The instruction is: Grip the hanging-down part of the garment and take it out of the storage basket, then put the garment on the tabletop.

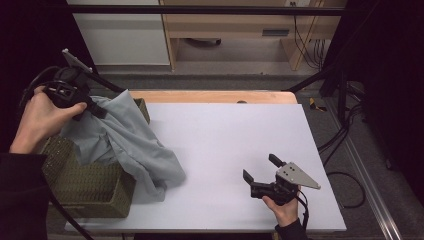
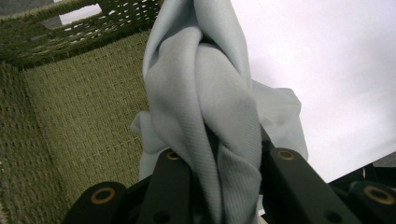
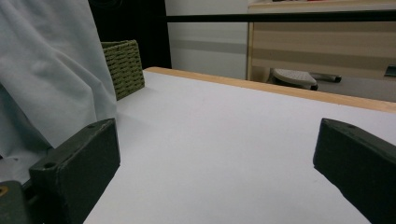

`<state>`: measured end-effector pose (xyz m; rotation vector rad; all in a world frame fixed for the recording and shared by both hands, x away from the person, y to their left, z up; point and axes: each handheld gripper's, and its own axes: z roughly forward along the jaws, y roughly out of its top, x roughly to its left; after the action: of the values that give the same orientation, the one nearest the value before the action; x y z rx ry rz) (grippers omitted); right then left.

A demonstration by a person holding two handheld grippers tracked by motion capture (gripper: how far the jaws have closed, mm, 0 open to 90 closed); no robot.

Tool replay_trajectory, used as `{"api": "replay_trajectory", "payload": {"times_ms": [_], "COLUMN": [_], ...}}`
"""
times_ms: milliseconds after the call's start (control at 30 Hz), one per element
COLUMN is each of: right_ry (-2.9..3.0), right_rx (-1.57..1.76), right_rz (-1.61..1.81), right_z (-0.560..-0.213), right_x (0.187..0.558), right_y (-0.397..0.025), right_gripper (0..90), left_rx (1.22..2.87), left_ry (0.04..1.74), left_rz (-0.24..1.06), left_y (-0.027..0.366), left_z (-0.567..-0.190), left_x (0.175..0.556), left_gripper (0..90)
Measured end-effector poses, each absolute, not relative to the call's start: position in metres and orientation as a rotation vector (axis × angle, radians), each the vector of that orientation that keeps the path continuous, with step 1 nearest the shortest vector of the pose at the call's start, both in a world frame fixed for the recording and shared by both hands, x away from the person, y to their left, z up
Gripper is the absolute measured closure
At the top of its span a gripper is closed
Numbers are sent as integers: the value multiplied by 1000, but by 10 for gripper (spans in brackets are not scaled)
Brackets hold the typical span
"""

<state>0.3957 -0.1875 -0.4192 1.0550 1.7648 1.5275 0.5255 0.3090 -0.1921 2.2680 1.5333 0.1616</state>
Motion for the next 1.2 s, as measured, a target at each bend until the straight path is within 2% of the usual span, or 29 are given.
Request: {"api": "replay_trajectory", "payload": {"times_ms": [733, 1200], "right_ry": [1753, 1763], "right_rx": [1115, 1122], "right_rz": [1506, 1499], "right_z": [-433, -433], "right_x": [391, 389], "right_y": [-203, -203], "right_gripper": [7, 6], "left_rx": [2286, 2342], "left_ry": [1502, 1355], "left_rz": [171, 205], "left_y": [294, 241], "left_z": [-186, -174], "left_x": [524, 513], "left_gripper": [769, 777]}}
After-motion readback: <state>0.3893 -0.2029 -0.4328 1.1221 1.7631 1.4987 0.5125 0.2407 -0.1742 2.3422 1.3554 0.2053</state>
